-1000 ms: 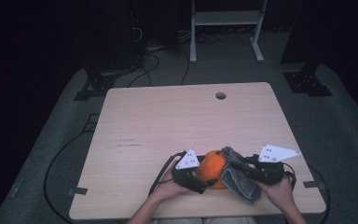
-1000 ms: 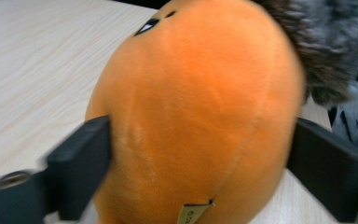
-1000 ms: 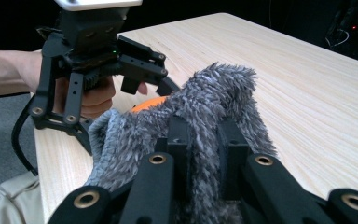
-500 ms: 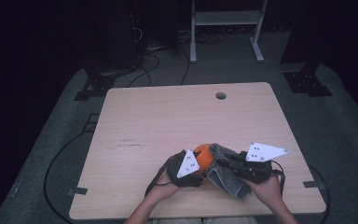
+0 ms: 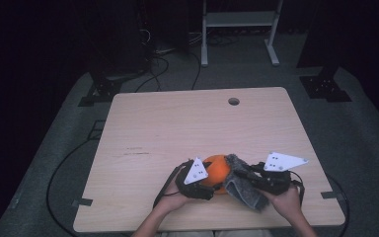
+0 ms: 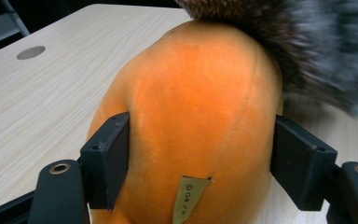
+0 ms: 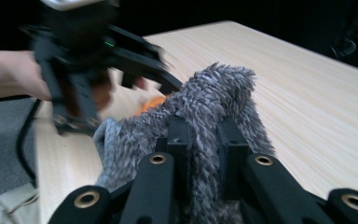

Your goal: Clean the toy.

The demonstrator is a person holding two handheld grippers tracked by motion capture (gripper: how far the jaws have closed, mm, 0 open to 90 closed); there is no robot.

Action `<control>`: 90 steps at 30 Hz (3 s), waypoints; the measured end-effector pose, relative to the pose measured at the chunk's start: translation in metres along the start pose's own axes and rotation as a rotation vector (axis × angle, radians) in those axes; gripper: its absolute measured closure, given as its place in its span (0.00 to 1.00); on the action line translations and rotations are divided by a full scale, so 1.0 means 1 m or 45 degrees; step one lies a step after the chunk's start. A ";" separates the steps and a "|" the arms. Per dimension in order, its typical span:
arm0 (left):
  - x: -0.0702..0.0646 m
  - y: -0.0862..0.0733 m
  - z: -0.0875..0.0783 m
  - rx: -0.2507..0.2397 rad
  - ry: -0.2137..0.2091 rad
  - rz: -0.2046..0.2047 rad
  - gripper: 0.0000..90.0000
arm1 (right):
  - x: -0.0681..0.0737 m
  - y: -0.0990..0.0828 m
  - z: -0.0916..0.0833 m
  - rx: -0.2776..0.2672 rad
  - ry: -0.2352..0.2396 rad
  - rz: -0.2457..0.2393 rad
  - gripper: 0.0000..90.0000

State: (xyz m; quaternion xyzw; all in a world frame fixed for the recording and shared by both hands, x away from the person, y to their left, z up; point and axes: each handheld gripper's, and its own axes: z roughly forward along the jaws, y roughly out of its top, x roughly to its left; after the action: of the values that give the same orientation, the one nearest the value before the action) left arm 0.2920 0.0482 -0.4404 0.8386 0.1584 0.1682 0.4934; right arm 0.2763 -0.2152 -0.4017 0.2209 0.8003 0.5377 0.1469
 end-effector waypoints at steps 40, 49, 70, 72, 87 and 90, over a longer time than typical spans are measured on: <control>0.001 -0.002 -0.004 0.065 -0.109 0.048 0.28 | 0.002 -0.001 0.008 0.144 0.074 -0.040 0.86; 0.014 -0.002 -0.001 0.082 -0.143 -0.126 0.06 | -0.010 -0.016 -0.006 0.147 0.019 0.021 0.86; 0.002 -0.003 -0.002 0.075 -0.151 0.019 0.15 | -0.023 -0.019 -0.009 0.125 0.044 0.079 0.86; -0.005 -0.002 -0.004 0.057 -0.128 0.110 0.23 | -0.013 -0.010 -0.005 0.101 0.091 0.039 0.86; -0.032 0.009 -0.005 0.081 -0.062 0.434 0.28 | -0.029 -0.009 -0.003 0.148 0.090 0.088 0.86; -0.034 0.009 -0.006 0.095 -0.054 0.475 0.28 | -0.025 0.003 0.005 0.154 0.147 0.046 0.86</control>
State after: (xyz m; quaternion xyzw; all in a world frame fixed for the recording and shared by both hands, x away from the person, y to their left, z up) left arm 0.2599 0.0344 -0.4342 0.8745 -0.0040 0.2329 0.4255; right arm 0.3005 -0.2227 -0.4009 0.2123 0.8344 0.5027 0.0771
